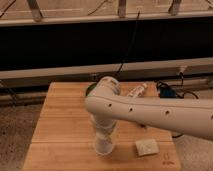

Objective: Place the ceramic cup over the eraser

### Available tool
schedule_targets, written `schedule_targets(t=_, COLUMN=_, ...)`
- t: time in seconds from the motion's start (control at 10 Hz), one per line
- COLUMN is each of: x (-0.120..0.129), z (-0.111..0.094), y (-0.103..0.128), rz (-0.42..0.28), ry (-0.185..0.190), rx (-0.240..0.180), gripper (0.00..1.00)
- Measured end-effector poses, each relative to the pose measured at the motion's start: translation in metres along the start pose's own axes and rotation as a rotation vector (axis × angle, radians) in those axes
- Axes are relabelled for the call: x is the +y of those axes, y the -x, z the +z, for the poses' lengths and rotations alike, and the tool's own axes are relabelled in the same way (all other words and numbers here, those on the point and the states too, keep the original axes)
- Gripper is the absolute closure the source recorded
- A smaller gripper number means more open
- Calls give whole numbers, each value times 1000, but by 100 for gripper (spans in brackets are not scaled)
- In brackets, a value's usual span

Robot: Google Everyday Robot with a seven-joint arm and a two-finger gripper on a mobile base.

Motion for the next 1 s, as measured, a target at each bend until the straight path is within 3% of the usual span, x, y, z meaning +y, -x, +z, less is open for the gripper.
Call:
schedule_targets(t=0.7, x=9, z=30, y=7, rz=-10, ry=-17, rx=3, gripper=99)
schedule_targets(t=0.8, x=9, z=32, y=6, rz=-8, ry=-16, rx=5, gripper=96)
schedule_targets(t=1.0, x=10, z=40, y=1, rz=4, ry=-10, rx=14, gripper=76)
